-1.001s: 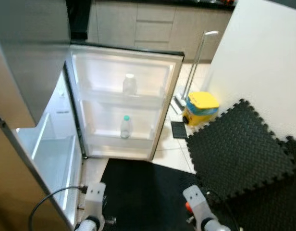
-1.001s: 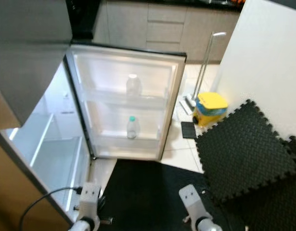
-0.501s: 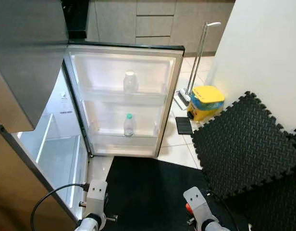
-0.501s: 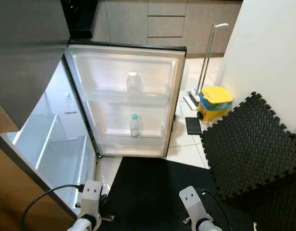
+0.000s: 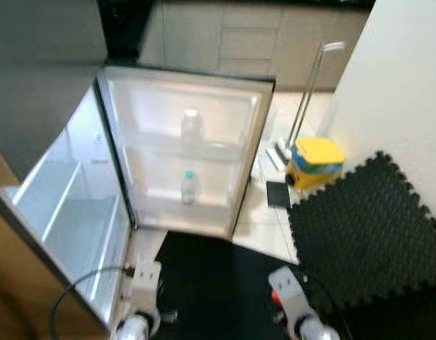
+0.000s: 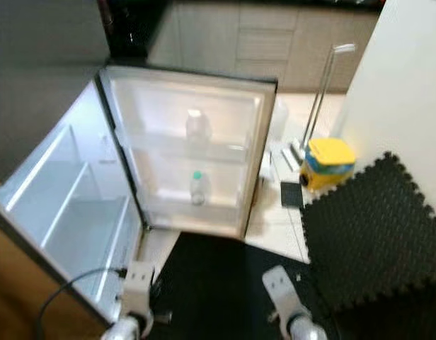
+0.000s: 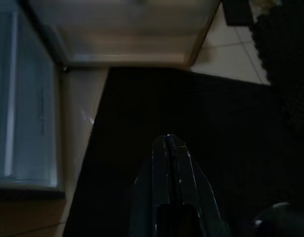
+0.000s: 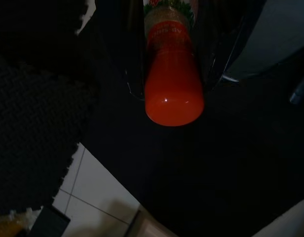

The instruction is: Restocking fridge

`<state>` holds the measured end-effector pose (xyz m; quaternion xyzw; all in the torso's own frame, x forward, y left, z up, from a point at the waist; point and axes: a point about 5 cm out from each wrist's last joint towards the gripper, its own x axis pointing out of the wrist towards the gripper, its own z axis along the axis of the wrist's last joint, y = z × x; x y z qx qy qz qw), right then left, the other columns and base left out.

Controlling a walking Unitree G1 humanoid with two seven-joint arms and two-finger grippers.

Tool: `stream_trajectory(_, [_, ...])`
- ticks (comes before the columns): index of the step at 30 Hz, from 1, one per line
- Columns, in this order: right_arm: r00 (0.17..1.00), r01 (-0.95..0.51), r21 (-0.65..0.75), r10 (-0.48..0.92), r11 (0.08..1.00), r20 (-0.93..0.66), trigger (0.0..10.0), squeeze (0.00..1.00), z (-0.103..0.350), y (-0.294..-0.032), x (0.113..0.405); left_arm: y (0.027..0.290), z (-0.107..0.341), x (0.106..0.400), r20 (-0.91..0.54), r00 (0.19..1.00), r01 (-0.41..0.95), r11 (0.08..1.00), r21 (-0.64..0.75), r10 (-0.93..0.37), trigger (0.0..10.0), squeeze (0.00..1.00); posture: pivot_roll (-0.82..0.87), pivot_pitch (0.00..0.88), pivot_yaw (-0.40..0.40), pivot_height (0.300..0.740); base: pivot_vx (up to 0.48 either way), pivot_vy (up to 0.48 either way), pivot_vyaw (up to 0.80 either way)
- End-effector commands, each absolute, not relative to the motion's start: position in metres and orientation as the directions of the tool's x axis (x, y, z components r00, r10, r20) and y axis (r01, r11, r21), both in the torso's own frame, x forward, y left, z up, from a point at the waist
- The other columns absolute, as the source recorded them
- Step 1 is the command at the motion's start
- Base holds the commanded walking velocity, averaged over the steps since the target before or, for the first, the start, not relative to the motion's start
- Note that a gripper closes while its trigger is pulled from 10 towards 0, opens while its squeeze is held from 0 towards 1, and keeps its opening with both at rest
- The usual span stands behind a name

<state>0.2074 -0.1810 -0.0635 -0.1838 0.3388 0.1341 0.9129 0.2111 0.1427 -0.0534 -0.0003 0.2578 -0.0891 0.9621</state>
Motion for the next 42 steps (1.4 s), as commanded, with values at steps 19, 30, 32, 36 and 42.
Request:
stream_trajectory(19, [0.731, -0.360, -0.254, 0.103, 0.898, -0.674, 10.0, 0.00, -0.0651, -0.1837, 0.2046, 0.1476, -0.0581, 0.2081, -0.538, 0.830, 0.148, 0.988, -0.034, -0.143, 10.0, 0.00, -0.16, 0.081, -0.019, 0.740, 0.000, -0.042, 0.00])
stream_trajectory(30, [0.731, -0.360, -0.256, 0.101, 0.897, -0.674, 10.0, 0.00, -0.0652, -0.1840, 0.2045, 0.1461, -0.0559, 0.2114, -0.528, 0.833, 0.160, 0.986, -0.051, -0.162, 10.0, 0.00, -0.16, 0.076, -0.019, 0.740, 0.305, 0.000, 0.00])
stream_trajectory(32, [0.732, -0.359, -0.257, 0.100, 0.897, -0.674, 10.0, 0.00, -0.0651, -0.1842, 0.2044, 0.1453, -0.0556, 0.2120, -0.527, 0.835, 0.158, 0.986, -0.052, -0.161, 10.0, 0.00, -0.16, 0.076, -0.020, 0.740, 0.480, 0.000, 0.00])
stream_trajectory(36, [0.733, -0.359, -0.258, 0.099, 0.897, -0.673, 10.0, 0.00, -0.0651, -0.1845, 0.2043, 0.1443, -0.0553, 0.2124, -0.525, 0.835, 0.158, 0.986, -0.056, -0.164, 10.0, 0.00, -0.16, 0.077, -0.020, 0.740, 0.480, 0.000, 0.00])
stream_trajectory(42, [0.733, -0.358, -0.258, 0.099, 0.897, -0.672, 10.0, 0.00, -0.0650, -0.1844, 0.2045, 0.1442, -0.0553, 0.2120, -0.524, 0.835, 0.161, 0.985, -0.058, -0.168, 10.0, 0.00, -0.16, 0.080, -0.018, 0.740, 0.408, 0.000, 0.00])
